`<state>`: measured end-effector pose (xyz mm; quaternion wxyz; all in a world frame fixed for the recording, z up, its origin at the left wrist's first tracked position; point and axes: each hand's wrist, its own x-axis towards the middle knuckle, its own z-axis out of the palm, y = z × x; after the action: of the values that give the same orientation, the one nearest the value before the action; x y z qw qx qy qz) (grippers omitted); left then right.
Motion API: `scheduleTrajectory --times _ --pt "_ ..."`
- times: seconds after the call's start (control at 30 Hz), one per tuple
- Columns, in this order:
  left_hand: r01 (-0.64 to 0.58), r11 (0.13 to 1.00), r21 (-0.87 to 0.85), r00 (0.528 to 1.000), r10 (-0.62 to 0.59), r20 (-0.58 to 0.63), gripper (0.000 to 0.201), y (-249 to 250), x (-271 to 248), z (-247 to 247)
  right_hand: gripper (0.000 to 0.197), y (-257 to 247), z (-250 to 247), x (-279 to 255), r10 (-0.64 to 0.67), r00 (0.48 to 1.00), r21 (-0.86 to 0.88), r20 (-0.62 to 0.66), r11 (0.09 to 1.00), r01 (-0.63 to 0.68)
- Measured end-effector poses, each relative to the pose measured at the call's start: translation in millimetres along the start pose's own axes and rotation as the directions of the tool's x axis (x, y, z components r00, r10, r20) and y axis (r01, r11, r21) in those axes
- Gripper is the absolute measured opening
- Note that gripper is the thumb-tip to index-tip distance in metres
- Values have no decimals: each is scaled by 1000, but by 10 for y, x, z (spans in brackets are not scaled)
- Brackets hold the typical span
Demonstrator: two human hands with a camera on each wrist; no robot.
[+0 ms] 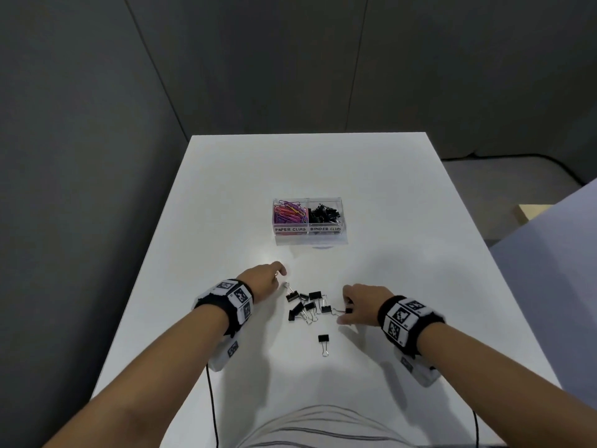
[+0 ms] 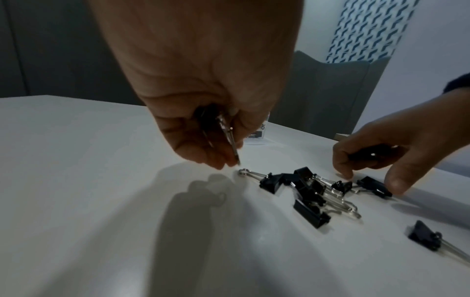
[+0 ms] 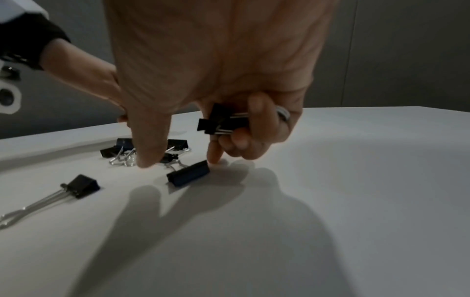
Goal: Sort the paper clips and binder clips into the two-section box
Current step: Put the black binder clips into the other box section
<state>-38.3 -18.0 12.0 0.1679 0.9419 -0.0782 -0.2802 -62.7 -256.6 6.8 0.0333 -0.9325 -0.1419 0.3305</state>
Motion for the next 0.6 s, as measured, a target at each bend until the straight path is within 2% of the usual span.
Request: scheduleTrajectory --times 0.1,0.3,0.37,0.47,0.53,0.6 --pt "-28 999 44 998 26 49 32 -28 26 -6 43 -63 34 41 7 1000 -4 -1 1000 -7" --pt "-39 998 -57 999 39 -11 26 -76 47 40 39 -109 57 49 34 999 84 25 996 -36" --pt "-35 996 -84 999 33 -28 26 -70 49 45 32 -98 58 47 27 1000 117 15 993 -28" --pt "-17 990 -141 999 12 -40 23 -61 55 49 8 -80 50 44 -6 1000 77 11 997 5" --pt "2 982 -191 999 -9 -37 18 -78 71 57 8 -59 31 35 -2 1000 74 12 997 1" --pt "-2 983 -185 1000 -1 -16 15 -82 76 56 9 -41 -3 33 16 1000 149 -12 989 -14"
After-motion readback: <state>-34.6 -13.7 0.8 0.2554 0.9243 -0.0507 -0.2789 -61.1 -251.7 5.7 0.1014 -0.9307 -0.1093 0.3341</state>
